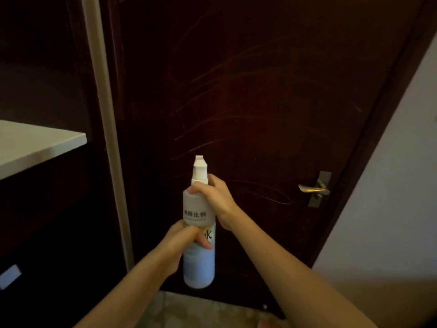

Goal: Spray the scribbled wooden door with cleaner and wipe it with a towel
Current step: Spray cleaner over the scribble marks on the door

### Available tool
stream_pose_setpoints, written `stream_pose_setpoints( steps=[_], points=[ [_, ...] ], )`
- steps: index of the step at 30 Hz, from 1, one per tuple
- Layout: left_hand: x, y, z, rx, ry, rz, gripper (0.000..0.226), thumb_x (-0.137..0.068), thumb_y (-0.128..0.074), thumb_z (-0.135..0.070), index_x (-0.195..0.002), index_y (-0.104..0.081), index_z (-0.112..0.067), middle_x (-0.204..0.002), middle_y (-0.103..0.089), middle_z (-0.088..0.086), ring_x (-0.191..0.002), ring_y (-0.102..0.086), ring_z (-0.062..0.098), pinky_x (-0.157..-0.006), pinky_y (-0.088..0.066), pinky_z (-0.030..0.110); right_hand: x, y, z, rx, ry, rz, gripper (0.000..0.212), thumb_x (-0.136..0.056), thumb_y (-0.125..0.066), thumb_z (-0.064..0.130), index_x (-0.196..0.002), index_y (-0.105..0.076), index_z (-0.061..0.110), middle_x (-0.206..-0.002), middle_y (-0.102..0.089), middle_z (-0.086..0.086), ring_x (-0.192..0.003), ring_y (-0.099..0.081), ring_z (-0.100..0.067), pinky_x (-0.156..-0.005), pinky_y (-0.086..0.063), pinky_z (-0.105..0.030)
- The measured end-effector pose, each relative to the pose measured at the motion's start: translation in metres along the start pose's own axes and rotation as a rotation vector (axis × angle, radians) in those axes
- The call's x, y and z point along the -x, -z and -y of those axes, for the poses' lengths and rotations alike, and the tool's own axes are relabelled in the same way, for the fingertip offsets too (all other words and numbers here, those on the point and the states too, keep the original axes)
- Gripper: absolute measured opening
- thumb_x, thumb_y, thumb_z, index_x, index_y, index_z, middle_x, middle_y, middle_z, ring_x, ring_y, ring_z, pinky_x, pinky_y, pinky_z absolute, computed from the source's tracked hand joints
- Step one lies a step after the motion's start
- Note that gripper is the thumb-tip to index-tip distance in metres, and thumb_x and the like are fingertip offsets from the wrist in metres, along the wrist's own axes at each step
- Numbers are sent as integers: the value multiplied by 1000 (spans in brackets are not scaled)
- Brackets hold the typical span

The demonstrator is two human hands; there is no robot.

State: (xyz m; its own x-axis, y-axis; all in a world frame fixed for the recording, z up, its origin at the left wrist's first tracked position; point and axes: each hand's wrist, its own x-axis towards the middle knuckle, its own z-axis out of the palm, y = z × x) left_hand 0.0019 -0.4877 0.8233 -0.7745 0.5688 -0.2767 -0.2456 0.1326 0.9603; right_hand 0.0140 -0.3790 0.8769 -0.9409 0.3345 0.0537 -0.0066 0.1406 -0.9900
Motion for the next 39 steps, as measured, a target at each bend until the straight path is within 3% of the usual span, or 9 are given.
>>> stream_pose_setpoints(
  steps=[4, 7, 11, 14, 16, 19, 23, 30, 39],
  points=[
    [1, -23, 1, -22, -11, 38, 28, -71, -60, 12, -93, -60, -5, -88, -66, 12, -77, -64, 23, -70, -55, 34, 15, 24, -6, -68, -4, -47, 18, -78, -65, 11, -94, -57, 12, -86, -60, -2, -77, -58, -13, -64, -47, -24],
    [1, -43, 0, -45, -17, 71, 29, -70, -61, 12, -91, -60, -7, -85, -66, 9, -74, -65, 20, -65, -54, 30, 24, 44, -8, -77, 1, -88, 16, -77, -66, 12, -91, -57, 13, -86, -61, -3, -77, -59, -15, -64, -47, -25],
    [1, -73, -14, -63, -57, 116, 28, -70, -60, 13, -90, -59, -7, -87, -65, 10, -76, -63, 20, -72, -53, 32, 32, 72, 2, -91, 56, -198, 14, -78, -64, 10, -90, -57, 12, -83, -60, -3, -73, -58, -15, -62, -46, -25],
    [-3, -93, -25, -54, -62, 163, 29, -70, -62, 11, -93, -58, -7, -86, -64, 8, -76, -62, 19, -70, -53, 31, 36, 91, 14, -76, 76, -257, 22, -70, -68, 19, -88, -58, 15, -82, -60, -2, -74, -58, -15, -61, -45, -27],
    [-6, -106, -31, -51, -47, 164, 41, -61, -69, 5, -99, -61, -5, -95, -66, 9, -86, -62, 21, -78, -53, 34, 38, 101, 21, -34, 74, -272, 33, -56, -65, 27, -86, -57, 15, -82, -60, -2, -74, -58, -16, -62, -45, -29],
    [-10, -121, -29, -79, -24, 158, 66, -39, -75, -7, -103, -63, -7, -102, -66, 9, -100, -59, 24, -90, -50, 42, 43, 114, 19, -14, 65, -261, 39, -54, -64, 29, -90, -59, 15, -85, -60, -2, -78, -57, -17, -67, -46, -30],
    [-8, -132, -17, -74, -35, 239, 27, -71, -62, 9, -92, -58, -8, -87, -64, 8, -77, -63, 20, -71, -54, 32, 53, 134, 0, -32, 47, -268, 28, -70, -68, 23, -96, -59, 16, -87, -61, -3, -79, -59, -17, -67, -46, -29],
    [-14, -154, 30, -119, 93, 300, 30, -70, -60, 11, -97, -59, -3, -90, -65, 12, -78, -64, 22, -71, -54, 34, 72, 150, -57, -63, -95, -334, 22, -78, -65, 16, -99, -57, 12, -86, -62, -3, -75, -60, -16, -62, -46, -25],
    [-13, -174, 65, -133, 190, 339, 25, -72, -58, 10, -89, -59, -8, -84, -65, 8, -71, -64, 19, -64, -55, 30, 89, 159, -90, -47, -186, -381, 42, -71, -70, 21, -109, -55, 11, -91, -62, -4, -81, -61, -18, -63, -46, -27]
  ],
)
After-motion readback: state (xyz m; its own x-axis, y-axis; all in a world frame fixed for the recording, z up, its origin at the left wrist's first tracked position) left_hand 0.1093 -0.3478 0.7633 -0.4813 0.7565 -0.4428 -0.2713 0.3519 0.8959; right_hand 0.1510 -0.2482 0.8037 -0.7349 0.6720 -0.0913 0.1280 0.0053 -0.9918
